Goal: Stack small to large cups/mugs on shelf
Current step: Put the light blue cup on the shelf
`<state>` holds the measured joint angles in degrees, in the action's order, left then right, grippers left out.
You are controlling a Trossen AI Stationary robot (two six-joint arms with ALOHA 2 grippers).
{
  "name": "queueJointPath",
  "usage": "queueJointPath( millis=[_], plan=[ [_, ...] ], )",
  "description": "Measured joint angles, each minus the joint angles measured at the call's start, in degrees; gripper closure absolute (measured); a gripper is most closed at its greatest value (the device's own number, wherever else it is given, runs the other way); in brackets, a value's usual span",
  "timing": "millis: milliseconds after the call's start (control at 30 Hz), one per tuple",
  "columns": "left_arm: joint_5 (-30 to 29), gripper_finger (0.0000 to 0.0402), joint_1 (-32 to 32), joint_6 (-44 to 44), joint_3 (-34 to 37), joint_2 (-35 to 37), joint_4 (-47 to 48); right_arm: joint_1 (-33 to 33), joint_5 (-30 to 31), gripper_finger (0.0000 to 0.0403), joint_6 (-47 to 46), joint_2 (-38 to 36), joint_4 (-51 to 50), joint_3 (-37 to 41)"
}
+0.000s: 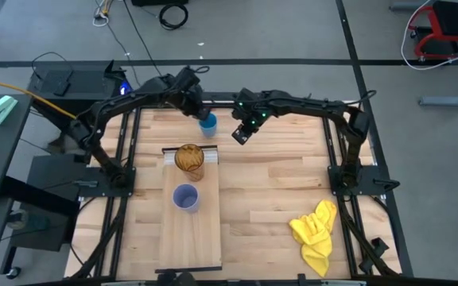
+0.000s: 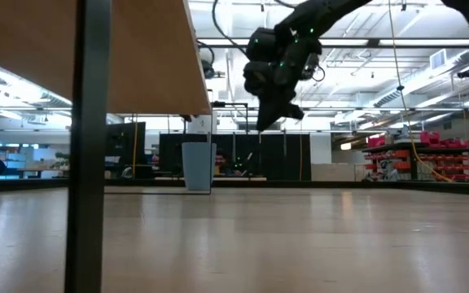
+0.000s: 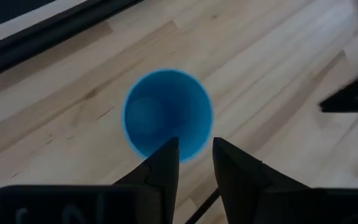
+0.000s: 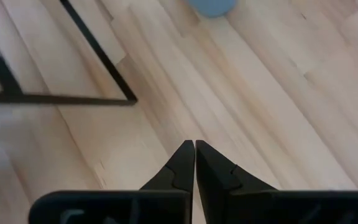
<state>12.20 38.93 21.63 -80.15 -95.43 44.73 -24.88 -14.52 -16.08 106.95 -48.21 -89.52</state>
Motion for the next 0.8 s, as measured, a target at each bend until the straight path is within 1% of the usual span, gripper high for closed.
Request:
queueJointPath(
  millis=[100, 233, 400, 500, 600, 667, 800],
  plan=[
    [-0.2, 0.0294, -1.0, 0.0, -3.3, -3.0, 2.8, 0.5, 1.5, 0.038, 1.2, -1.1, -3.2, 0.0],
    [-1.1, 0.0294, -1.8, -1.4, -9.5, -6.8, 10.3, 0.7, 2.7, 0.038, 3.2, -2.4, -7.4, 0.0],
    [-4.4, 0.0294, -1.5, -2.3, -15.7, -8.5, 15.9, 0.6, 3.6, 0.038, 4.3, -4.2, -7.9, 0.0],
    [-4.7, 0.0294, -1.5, -2.7, -16.4, -9.6, 17.6, 0.7, 3.6, 0.038, 5.3, -5.2, -8.9, 0.0],
    [-4.9, 0.0294, -2.0, -2.5, -14.1, -10.9, 18.5, 1.0, 3.8, 0.038, 5.8, -5.9, -9.5, 0.0],
    [-9.2, 0.0294, -3.1, -2.7, -13.7, -11.7, 18.9, 1.1, 3.9, 0.038, 6.0, -6.5, -9.5, 0.5],
    [-9.7, 0.0294, -3.1, -1.0, -13.9, -11.4, 16.2, 1.0, 4.1, 0.038, 6.0, -8.1, -9.5, 1.9]
  ],
)
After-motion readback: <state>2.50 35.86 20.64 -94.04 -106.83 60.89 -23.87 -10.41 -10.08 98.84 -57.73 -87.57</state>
